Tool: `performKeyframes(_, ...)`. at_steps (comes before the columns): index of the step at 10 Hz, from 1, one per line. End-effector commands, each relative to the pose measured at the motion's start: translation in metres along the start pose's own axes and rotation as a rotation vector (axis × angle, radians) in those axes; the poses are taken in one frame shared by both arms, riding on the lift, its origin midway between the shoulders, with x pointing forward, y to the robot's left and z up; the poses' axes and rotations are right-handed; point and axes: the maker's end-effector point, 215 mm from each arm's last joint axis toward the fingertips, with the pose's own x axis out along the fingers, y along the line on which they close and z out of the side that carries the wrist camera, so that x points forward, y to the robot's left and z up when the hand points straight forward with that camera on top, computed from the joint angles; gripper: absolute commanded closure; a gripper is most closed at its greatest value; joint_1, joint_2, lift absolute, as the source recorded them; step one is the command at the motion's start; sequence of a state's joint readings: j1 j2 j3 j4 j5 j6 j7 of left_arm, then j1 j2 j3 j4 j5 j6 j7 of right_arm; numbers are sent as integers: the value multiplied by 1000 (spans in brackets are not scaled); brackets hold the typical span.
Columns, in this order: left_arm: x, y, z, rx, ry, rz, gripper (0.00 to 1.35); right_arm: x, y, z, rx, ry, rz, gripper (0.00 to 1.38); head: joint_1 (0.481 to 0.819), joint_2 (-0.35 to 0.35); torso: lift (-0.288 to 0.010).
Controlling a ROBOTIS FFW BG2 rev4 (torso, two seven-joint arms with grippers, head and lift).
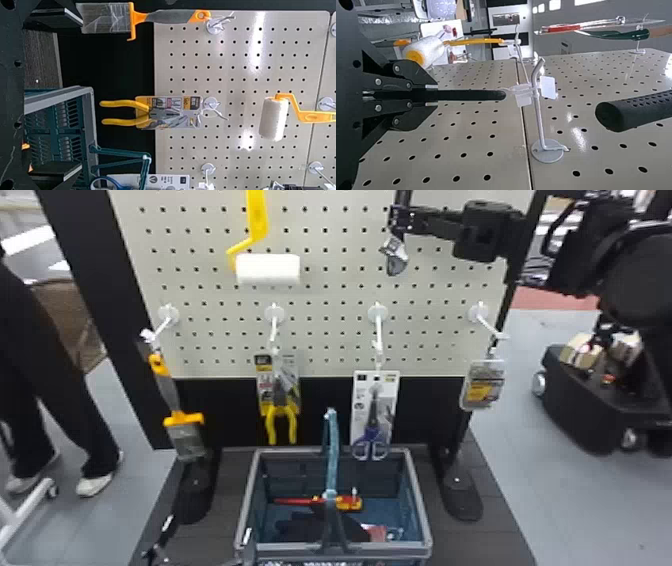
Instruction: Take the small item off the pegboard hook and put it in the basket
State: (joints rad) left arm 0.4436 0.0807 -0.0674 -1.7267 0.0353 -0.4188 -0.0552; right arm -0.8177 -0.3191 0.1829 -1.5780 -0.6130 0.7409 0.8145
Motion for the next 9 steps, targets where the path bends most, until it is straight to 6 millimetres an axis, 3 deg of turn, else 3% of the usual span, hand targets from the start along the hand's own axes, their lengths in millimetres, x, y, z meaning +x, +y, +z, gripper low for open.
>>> performKeyframes(1, -1, 0, -1, 0, 2, 0, 50, 0, 1, 0, -1, 0, 2, 1173, 549, 0, -100)
performKeyframes(9, 0, 0, 0, 2, 1, -3, 50, 1, 10, 8, -23, -10, 16, 1173, 549, 0, -100)
